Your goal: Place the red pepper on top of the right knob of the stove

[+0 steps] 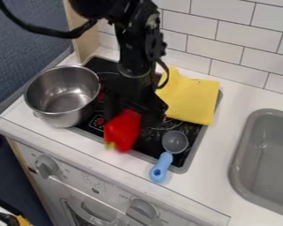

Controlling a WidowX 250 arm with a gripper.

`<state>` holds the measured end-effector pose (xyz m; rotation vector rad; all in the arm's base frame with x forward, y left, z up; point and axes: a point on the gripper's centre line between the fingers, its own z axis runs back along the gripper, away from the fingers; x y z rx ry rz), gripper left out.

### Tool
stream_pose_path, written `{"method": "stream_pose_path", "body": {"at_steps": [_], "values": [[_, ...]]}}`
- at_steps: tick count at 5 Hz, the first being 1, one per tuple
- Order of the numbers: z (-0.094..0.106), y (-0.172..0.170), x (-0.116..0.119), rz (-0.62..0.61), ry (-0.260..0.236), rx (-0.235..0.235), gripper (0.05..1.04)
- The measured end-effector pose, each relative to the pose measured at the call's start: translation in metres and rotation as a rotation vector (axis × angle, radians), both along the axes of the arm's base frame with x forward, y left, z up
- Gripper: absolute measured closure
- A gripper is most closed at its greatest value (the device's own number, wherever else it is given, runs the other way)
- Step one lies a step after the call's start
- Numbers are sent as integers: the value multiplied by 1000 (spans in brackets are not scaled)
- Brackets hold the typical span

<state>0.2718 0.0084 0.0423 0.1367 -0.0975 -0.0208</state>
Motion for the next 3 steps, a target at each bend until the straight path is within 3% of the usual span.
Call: {"method": "stream_pose_path", "body": {"at_steps": [1, 2, 3], "values": [[4, -2, -3, -7, 31, -30, 89], [32, 8, 5, 31, -7, -102, 88], [43, 12, 10, 32, -6, -147, 88]]}}
